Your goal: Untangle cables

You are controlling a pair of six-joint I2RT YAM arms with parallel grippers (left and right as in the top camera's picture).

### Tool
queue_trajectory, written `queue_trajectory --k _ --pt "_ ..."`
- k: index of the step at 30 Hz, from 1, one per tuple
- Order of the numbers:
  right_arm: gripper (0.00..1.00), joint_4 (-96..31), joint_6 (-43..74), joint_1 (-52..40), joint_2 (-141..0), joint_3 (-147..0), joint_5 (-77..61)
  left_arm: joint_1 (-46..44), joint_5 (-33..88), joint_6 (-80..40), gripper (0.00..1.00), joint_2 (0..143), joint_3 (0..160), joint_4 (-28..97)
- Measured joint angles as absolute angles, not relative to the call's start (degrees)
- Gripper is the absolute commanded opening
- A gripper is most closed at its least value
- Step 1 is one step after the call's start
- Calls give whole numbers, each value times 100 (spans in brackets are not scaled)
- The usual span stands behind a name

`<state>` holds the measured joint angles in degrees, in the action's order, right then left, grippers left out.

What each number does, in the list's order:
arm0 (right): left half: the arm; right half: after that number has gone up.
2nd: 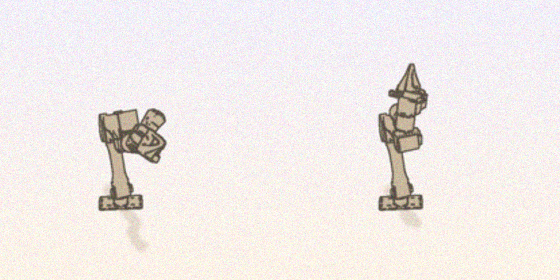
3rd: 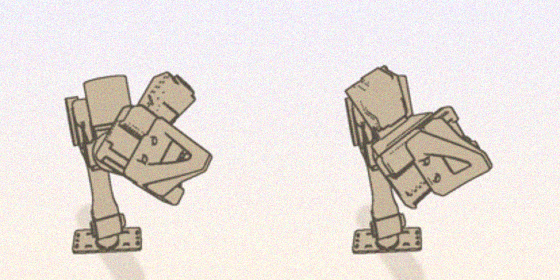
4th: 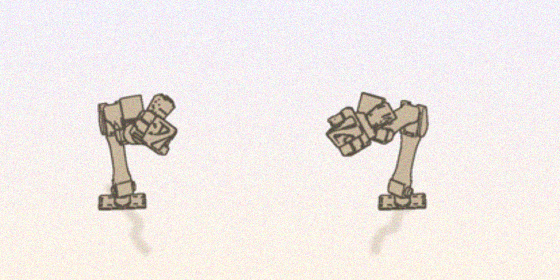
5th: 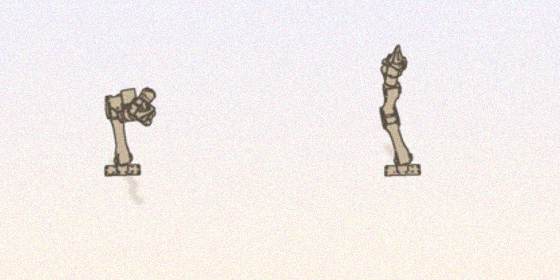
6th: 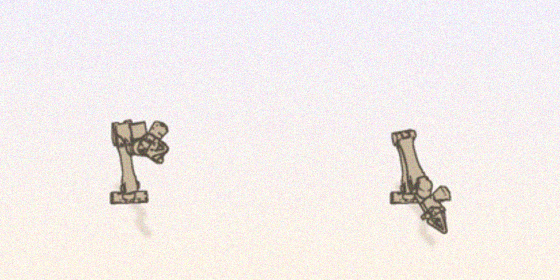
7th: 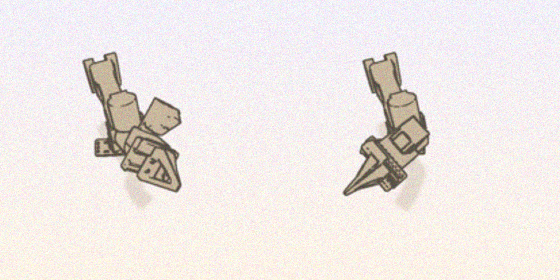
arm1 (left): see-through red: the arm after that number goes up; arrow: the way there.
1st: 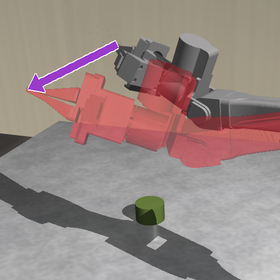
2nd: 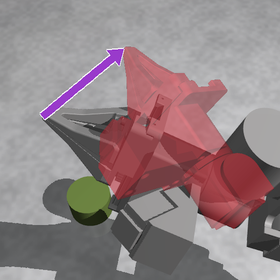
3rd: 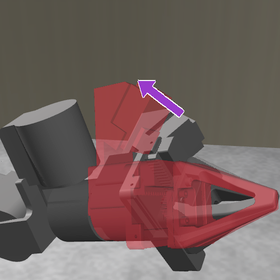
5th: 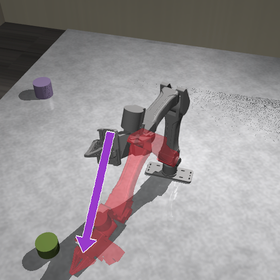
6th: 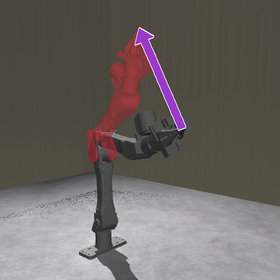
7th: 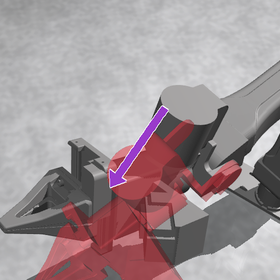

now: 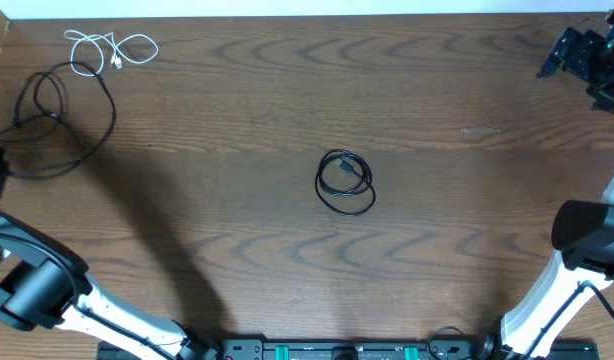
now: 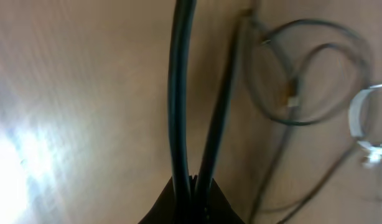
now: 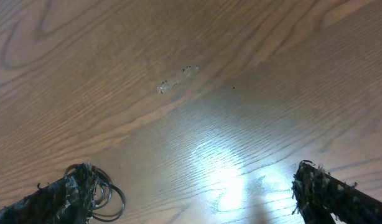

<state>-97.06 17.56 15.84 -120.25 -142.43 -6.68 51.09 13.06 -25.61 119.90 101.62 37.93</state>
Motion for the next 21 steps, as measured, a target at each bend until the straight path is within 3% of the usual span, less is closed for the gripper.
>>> queue_trajectory --k 5,10,14,15,17,21 --pt "99 -9706 1756 1584 -12025 -14243 -668 5046 1256 -2368 8 11990 10200 3844" --pt "99 -9706 1756 1584 -12025 -14243 -668 5048 246 -2239 9 11990 10191 4193" --pt "99 -9706 1756 1584 -12025 -14243 -668 5094 -432 -2222 70 11990 10191 4309" --pt "99 -9706 1756 1584 -12025 -14243 -668 5116 -469 -2220 81 11990 10191 4307" --pt "99 -9706 1756 1584 -12025 -14243 -668 5146 -451 -2204 91 11990 10191 4305" --pt "99 -9706 1756 1584 -12025 -14243 -668 5157 -421 -2200 93 11990 10191 4318"
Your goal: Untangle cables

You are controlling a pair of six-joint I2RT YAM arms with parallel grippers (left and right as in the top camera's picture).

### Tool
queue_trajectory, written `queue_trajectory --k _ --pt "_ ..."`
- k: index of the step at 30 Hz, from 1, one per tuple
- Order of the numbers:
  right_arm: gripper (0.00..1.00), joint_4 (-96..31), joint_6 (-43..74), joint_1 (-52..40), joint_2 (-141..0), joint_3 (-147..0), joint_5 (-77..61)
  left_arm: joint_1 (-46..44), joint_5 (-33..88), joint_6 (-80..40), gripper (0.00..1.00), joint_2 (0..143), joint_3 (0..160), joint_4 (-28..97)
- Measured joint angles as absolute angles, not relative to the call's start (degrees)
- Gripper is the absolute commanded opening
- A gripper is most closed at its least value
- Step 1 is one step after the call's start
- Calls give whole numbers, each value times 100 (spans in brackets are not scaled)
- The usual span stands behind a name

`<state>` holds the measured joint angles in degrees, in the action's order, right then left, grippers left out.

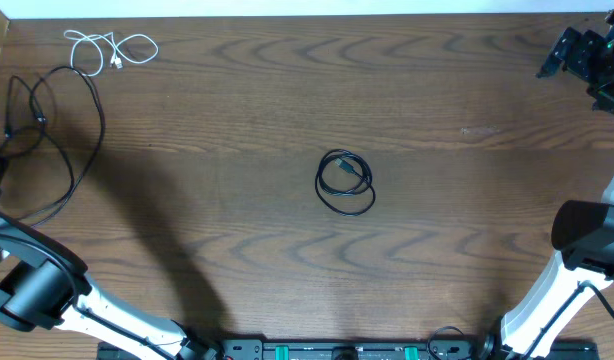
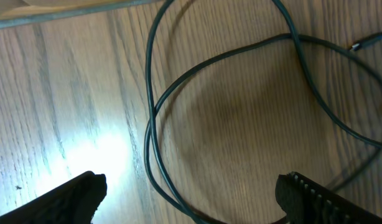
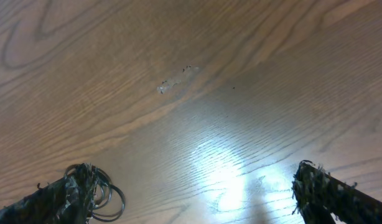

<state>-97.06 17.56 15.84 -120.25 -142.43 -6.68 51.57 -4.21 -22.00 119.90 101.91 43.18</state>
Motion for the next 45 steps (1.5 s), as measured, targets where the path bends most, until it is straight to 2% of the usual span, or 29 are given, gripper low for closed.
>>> queue_trajectory --k 10,23,34,37,40,45 --pt "99 -9706 1756 1584 -12025 -14243 -668 4731 132 -1730 91 11990 10191 4239" --pt "99 -9703 1756 1584 -12025 -14243 -668 2899 659 -228 91 12014 9876 3841" --pt "99 -9706 1756 1584 -12025 -14243 -668 3155 580 489 91 12796 9784 3594" --pt "99 -9706 1756 1584 -12025 -14243 -668 3280 770 777 86 12892 9784 3583" --pt "99 -9706 1756 1584 -12025 -14243 -668 3334 873 937 63 12967 9784 3542" --pt "99 -9706 1756 1584 -12025 -14243 -668 3345 893 1098 35 13008 9786 3454"
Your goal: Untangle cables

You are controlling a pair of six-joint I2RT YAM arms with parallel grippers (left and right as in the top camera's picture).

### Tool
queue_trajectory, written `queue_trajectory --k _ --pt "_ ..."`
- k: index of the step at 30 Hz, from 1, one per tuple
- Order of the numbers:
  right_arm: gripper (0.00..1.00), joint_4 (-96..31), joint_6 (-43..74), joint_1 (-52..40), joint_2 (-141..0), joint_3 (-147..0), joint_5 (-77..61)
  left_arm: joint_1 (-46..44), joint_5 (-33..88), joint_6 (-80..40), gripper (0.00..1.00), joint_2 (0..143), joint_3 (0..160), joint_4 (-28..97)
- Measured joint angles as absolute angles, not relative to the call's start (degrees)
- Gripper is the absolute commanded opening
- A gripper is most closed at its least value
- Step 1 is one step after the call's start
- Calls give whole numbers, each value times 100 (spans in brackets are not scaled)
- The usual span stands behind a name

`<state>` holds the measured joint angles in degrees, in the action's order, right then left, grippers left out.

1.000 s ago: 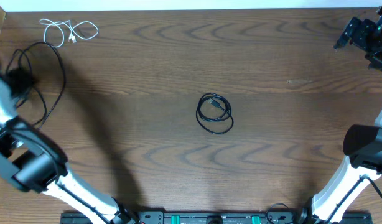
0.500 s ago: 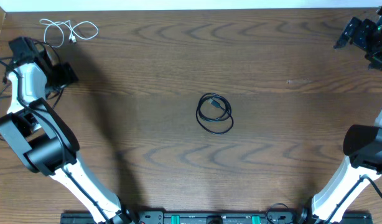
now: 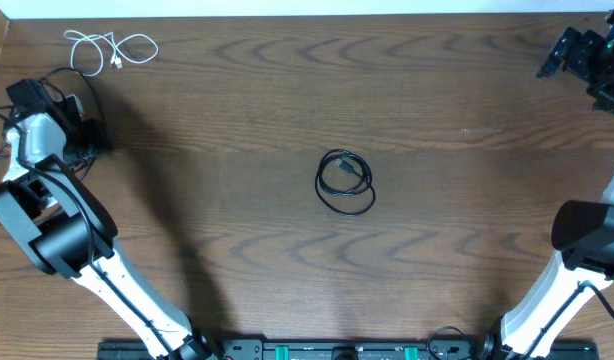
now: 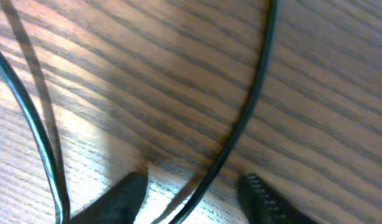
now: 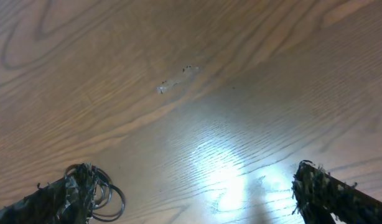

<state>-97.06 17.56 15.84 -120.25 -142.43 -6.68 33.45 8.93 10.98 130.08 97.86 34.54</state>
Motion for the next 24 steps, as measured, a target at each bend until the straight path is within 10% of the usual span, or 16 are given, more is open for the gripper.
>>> queue_trajectory --k 3,16,18,21,24 --pt "99 -9706 1756 1584 -12025 -14243 -668 3363 913 1122 8 13010 9786 3454" --pt "99 -9703 1756 1584 -12025 -14243 -668 3763 -305 517 8 13008 9797 3500" --pt "99 -9706 1756 1584 -12025 -14243 -668 3868 -397 425 17 13006 9797 3514" --pt "99 -9703 1756 1584 -12025 -14243 -668 3957 -502 340 63 12993 9797 3533" --pt "99 -9706 1756 1584 -12025 -14243 -668 3957 -532 248 75 12925 9797 3535"
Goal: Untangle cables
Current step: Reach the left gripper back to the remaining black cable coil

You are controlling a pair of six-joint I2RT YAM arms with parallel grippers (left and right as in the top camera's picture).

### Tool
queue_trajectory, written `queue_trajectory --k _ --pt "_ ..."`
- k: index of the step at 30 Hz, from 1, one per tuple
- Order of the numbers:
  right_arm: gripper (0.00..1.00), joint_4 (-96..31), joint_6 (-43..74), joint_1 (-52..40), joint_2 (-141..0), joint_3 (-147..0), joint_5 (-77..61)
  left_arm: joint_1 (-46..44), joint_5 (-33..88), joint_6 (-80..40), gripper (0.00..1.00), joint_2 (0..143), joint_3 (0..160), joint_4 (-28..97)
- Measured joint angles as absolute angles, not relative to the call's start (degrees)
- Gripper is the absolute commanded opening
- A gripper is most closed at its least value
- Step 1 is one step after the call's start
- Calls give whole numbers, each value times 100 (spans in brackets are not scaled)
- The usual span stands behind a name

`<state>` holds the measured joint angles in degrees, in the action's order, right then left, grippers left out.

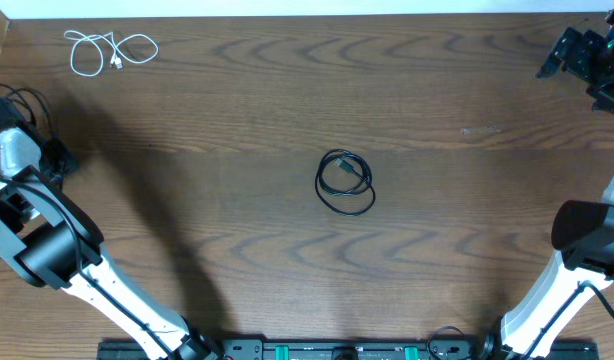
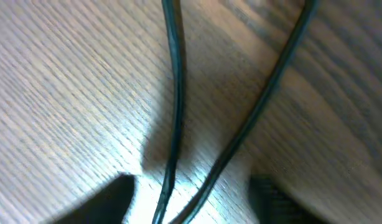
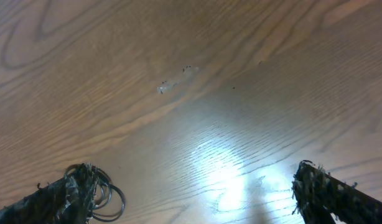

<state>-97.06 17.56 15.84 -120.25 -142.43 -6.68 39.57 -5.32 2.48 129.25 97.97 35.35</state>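
Note:
Two strands of the loose black cable (image 2: 173,93) run lengthwise between the fingers of my left gripper (image 2: 191,202), which is open and low over the table at its far left edge. In the overhead view the left arm (image 1: 9,150) covers most of that cable. A thin white cable (image 1: 112,48) lies in loops at the back left. A small coiled black cable (image 1: 345,182) sits mid-table. My right gripper (image 3: 197,199) hangs wide open and empty at the back right corner.
The table's left edge is right beside the left arm. A pale scuff mark (image 3: 177,79) is on the wood below the right gripper. The right arm's base (image 1: 587,235) stands at the right edge.
My left gripper has moved from beside the white cable toward the left edge. Two black strands now lie between its fingers where one crossed before. The right arm has not moved.
My left gripper was shut on the black cable at the left edge, with loops spread over the table. Then it was open with the cable lying in wider loops. Later it was low over that cable near the white one, and now it is nearer the edge.

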Motion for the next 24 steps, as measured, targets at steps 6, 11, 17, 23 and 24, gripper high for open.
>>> queue_trajectory --k 6,11,17,23,24 --pt "99 -9706 1756 1584 -12025 -14243 -668 3938 183 156 82 12737 9797 3564" --pt "99 -9706 1756 1584 -12025 -14243 -668 3846 1448 148 82 12464 9797 3509" --pt "99 -9706 1756 1584 -12025 -14243 -668 3273 2644 104 81 11985 9824 3568" --pt "99 -9706 1756 1584 -12025 -14243 -668 2005 3144 -226 62 11915 9876 4648" --pt "99 -9703 1756 1584 -12025 -14243 -668 1747 3168 -263 62 11915 9876 4807"
